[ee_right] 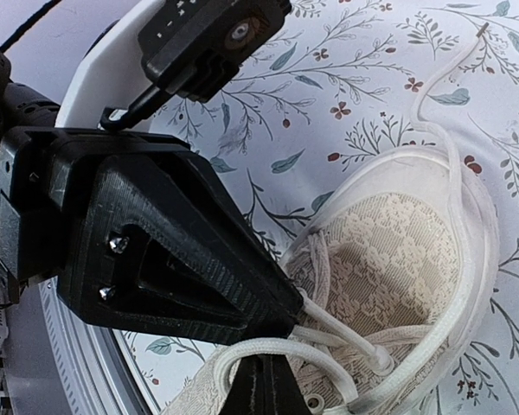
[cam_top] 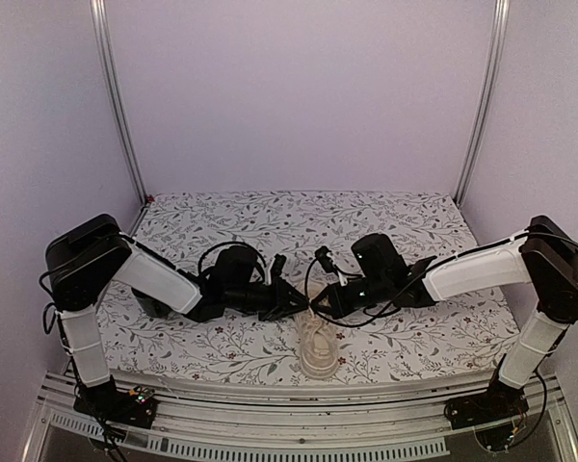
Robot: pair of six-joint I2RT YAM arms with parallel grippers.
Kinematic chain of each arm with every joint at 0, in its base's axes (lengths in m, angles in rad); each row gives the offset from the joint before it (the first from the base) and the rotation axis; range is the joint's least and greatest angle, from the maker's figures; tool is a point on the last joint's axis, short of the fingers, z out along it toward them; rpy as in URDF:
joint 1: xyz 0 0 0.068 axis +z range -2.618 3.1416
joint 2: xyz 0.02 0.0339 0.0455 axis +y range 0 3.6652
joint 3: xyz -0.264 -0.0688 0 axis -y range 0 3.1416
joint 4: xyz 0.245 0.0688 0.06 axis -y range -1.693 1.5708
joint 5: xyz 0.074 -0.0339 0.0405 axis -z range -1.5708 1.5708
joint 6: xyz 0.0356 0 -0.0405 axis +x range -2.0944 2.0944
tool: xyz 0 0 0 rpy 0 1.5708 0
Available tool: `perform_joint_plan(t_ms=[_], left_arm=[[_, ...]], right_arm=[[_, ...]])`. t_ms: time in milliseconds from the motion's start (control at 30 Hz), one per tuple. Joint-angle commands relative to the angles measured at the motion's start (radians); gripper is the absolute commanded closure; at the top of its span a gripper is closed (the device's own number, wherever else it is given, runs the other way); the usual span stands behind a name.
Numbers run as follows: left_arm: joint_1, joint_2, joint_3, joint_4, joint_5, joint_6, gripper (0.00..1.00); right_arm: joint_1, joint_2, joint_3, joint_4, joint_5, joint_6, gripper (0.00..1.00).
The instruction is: Tie the shoes
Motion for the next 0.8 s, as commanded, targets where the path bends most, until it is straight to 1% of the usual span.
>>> perform_joint_plan(t_ms=[0,67,233,467,600,767], left_arm=[[-0.02,-0.015,0.003,0.124,0.056,-0.011,0.85],[-0.02,-0.018,0.0,0.122,0.055,-0.013,0.85],[-0.024,-0.03,-0.019,0.113,0.047,-0.024,0.75],[-0.03,-0.038,-0.027,0.128,0.044,-0.042,0.65],[-0.035,-0.041,-0.028,0.141,0.046,-0.055,0.64],[-0.038,-0.041,-0.032,0.175,0.05,-0.077,0.67]], right_arm=[[0.007,0.031,-0.007,0.031,-0.007,0.004,0.98],[0.006,0.027,-0.01,0.033,0.001,0.007,0.98],[0.006,-0.009,-0.035,0.072,0.022,0.028,0.98],[0.007,-0.018,-0.055,0.135,-0.003,0.058,0.98],[0.007,-0.006,-0.055,0.148,-0.022,0.066,0.98],[0.006,0.017,-0.056,0.162,-0.035,0.072,0.98]])
